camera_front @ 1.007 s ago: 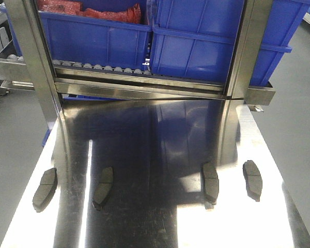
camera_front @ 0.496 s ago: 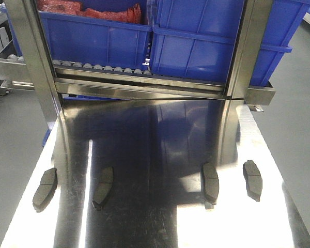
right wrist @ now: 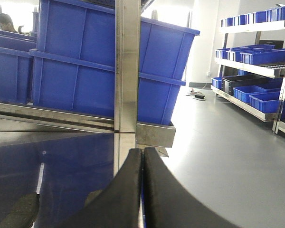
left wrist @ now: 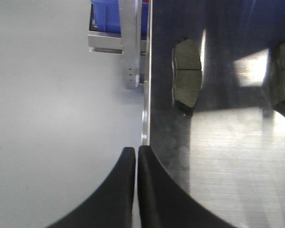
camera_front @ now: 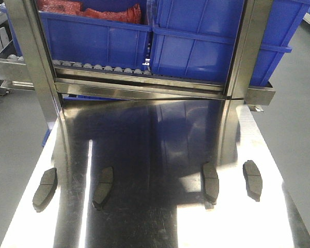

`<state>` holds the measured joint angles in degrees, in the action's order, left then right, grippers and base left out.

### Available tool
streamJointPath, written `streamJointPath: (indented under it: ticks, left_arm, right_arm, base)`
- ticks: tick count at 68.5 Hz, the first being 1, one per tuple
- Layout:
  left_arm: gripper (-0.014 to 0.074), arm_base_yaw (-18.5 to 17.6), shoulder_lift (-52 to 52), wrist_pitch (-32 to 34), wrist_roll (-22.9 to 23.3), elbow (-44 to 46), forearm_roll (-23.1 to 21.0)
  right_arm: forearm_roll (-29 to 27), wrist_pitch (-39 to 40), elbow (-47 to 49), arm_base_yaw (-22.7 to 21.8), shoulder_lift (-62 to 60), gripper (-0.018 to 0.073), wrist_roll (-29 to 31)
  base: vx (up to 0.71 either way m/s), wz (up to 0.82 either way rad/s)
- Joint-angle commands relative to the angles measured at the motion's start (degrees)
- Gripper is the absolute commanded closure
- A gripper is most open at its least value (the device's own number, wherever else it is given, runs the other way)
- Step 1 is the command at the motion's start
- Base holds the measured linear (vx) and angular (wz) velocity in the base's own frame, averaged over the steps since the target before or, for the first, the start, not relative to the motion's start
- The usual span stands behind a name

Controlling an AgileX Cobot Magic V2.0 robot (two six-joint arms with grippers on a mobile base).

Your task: Move and align brake pads A on conveyor

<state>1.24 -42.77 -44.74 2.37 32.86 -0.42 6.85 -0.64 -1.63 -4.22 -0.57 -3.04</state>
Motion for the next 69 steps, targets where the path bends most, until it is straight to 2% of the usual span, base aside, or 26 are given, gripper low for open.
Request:
streamJointPath:
  ticks: [1,11,19,34,42,69]
  left_arm:
    - [0.0602,0.0,-0.2,2.8,0.6,1.7,-1.0]
    - [0.0578,0.0,-0.2,2.6,0.0,1.7,2.0]
    - [0.0510,-0.1,-0.2,2.7,0.0,1.7,1.9]
    - [0.0263,-0.2,-0.2,2.1,0.0,1.7,1.6]
    - [0.0171,-0.2,-0.2,1.5,0.0,1.7,1.7]
    - [0.0150,-0.2,-0.4,2.9,1.4,2.0,1.5]
  right_arm:
    - [0.6,4.5,-0.7,-0.3,-0.7,0.0571,0.0]
    - [0.6,4.5,-0.7,-0.3,-0.7,0.0571,0.0]
    - [0.6,4.5,-0.7,-0.3,-0.7,0.0571,0.0]
    - [0.6,4.5,-0.7,-0.3,-0.7,0.0571,0.0]
    - [0.6,4.5,-0.7,-0.3,-0.7,0.0571,0.0]
    - [0.6,4.5,-0.7,-0.3,-0.8,0.0571,0.0]
  base:
    - [0.00,0.00]
    - [0.00,0.00]
    - [0.00,0.00]
    - [0.00,0.00]
    - [0.00,0.00]
    - [0.00,0.00]
